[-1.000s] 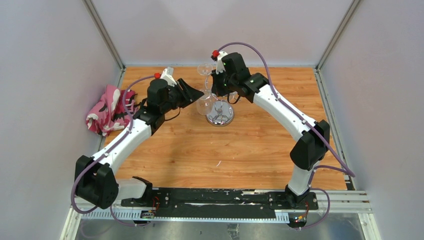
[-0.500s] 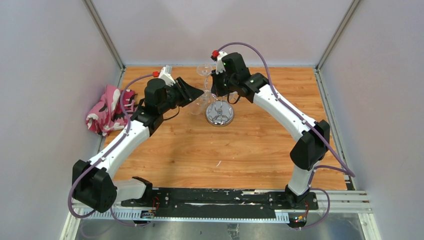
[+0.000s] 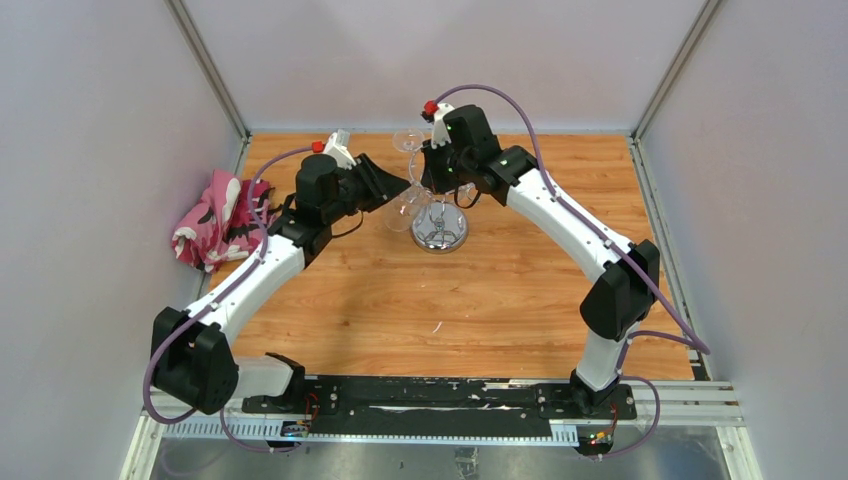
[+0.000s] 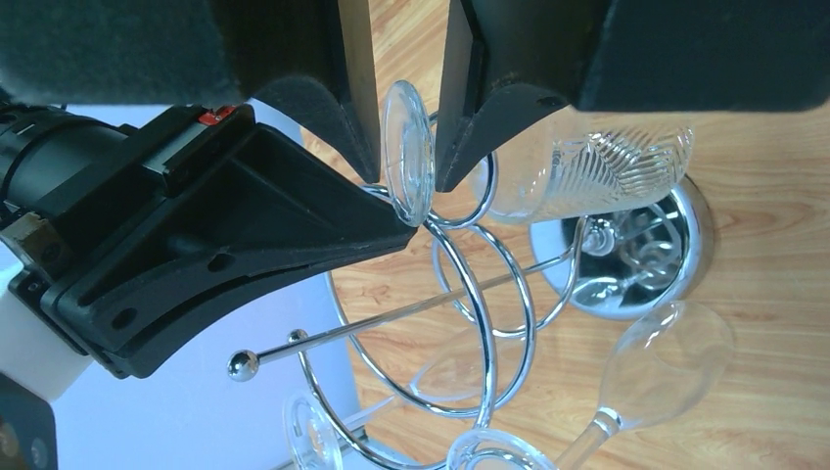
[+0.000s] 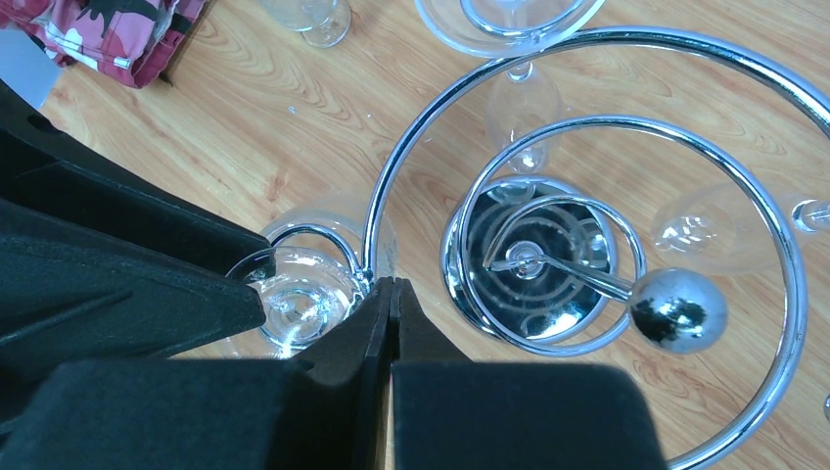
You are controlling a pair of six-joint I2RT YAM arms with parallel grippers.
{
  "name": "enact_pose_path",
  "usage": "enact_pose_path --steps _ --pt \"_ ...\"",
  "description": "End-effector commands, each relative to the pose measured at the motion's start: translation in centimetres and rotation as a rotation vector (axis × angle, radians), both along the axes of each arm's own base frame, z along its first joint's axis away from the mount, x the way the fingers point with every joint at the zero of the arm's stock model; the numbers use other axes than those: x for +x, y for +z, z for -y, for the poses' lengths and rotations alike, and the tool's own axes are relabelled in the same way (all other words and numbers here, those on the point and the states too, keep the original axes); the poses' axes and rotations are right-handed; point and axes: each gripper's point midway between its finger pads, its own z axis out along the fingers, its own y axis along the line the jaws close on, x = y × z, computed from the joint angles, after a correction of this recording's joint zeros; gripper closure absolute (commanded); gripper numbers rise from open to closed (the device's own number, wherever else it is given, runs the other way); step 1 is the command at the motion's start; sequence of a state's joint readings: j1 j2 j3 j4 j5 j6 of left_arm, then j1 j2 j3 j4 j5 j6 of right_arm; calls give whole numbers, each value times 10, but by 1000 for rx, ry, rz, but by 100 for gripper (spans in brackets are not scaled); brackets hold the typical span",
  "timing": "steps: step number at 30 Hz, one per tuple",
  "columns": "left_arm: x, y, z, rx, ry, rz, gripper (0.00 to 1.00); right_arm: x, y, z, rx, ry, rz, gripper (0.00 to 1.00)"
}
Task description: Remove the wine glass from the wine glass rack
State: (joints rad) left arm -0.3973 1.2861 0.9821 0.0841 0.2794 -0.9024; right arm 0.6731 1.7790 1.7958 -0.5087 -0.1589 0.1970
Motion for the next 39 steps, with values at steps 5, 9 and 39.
enact_pose_path --steps 5,9,39 --pt "-1 33 14 -53 -49 88 71 -16 -6 -8 9 34 -56 100" --pt "-2 27 14 -37 -53 87 71 -10 -7 9 -68 -51 -31 100" --pt "-2 14 14 -7 -61 80 74 -79 -22 14 -231 3 18 100"
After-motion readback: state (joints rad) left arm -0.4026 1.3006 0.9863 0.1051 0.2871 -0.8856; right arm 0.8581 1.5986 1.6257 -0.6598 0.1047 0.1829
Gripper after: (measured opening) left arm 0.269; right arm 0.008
